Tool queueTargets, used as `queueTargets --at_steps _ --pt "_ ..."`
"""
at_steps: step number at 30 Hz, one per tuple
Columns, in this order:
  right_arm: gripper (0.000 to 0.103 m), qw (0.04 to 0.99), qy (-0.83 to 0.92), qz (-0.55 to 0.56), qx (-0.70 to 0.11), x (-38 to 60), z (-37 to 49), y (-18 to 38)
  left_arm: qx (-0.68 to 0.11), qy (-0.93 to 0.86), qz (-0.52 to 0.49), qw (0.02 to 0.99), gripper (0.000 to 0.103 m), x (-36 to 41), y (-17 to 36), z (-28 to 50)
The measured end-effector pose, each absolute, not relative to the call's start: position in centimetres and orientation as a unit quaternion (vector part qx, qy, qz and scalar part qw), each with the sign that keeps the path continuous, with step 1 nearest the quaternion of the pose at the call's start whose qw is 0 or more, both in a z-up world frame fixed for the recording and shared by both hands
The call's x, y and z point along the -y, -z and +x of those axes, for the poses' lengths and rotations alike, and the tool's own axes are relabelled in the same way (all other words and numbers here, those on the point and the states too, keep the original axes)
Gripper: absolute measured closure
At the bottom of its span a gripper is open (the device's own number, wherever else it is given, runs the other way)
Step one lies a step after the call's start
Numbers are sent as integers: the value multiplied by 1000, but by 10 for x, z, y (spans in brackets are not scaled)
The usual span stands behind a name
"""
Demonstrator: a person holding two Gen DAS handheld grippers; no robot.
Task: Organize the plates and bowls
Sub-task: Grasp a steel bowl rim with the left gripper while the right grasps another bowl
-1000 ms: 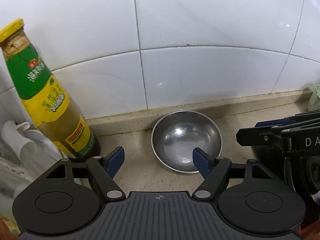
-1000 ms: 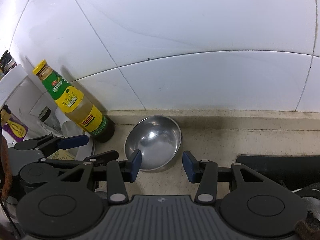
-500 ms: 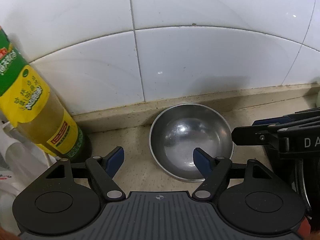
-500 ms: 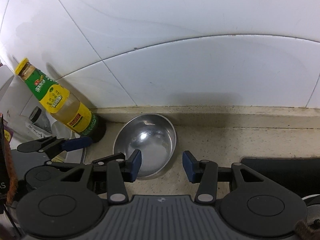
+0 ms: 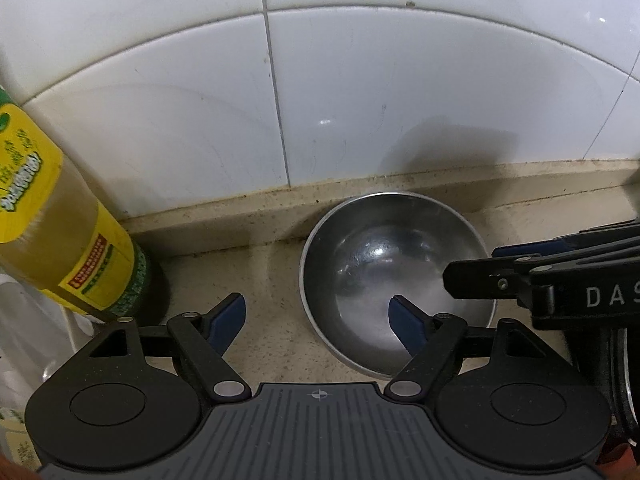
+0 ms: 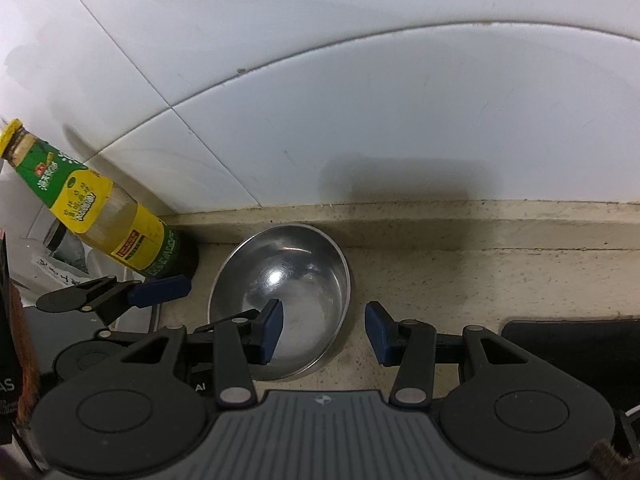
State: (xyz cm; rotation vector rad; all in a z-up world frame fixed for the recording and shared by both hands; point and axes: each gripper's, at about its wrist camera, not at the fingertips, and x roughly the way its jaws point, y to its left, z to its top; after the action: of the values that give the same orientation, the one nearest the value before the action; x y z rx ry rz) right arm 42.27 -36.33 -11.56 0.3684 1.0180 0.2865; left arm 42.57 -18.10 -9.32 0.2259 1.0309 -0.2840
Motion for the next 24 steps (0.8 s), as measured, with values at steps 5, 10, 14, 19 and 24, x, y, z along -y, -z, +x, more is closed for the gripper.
queueTargets --at_steps 5,10,14,19,24 --pt "61 841 -138 174 -493 361 430 126 -497 135 114 850 22 183 101 431" --pt "61 834 -139 175 -505 359 436 135 -505 138 128 842 37 187 112 435" --pt "62 828 -146 180 -511 358 440 143 -503 144 129 843 36 189 112 437" --pt "67 823 -149 192 -514 362 441 148 -497 151 133 844 41 192 112 436" --pt "71 819 -151 205 -514 364 441 151 -498 162 129 842 50 197 110 431"
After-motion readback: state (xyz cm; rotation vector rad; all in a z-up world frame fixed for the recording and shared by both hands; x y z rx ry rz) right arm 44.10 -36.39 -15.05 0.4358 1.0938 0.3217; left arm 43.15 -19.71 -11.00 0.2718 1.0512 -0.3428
